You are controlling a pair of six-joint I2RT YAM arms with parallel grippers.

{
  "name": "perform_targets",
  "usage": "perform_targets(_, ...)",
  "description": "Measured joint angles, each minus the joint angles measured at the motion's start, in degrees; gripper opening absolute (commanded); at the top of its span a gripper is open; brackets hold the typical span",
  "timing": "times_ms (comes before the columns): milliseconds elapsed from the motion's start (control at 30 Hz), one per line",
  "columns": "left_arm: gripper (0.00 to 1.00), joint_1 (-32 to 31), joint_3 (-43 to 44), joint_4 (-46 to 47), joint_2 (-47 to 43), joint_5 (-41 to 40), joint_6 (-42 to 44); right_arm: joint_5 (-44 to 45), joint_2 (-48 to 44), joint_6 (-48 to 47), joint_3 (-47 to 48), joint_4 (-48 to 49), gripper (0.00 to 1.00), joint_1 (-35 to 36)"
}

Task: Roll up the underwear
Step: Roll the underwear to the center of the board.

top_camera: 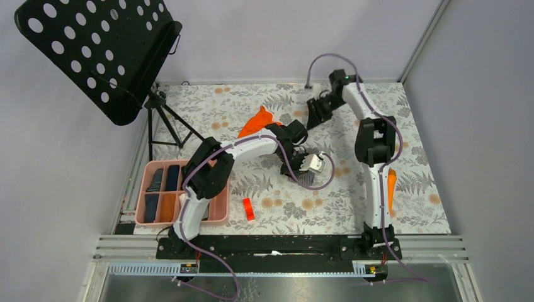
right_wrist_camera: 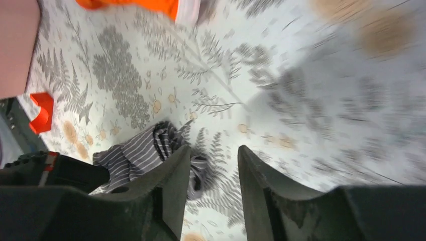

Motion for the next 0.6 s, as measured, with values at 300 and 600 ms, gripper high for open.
perform_targets(300,0.00,2.32,8.79,-7.89,6.12,7.30,-8.94,-0.20,-26.82,5.79,-11.98,21.05,0.57,-14.62)
perform_targets(600,0.00,5.27,16.96,-11.15,13.22,16.24,-20.15,4.11,-74.73,8.13,-61.92,50.73,0.45,-20.65)
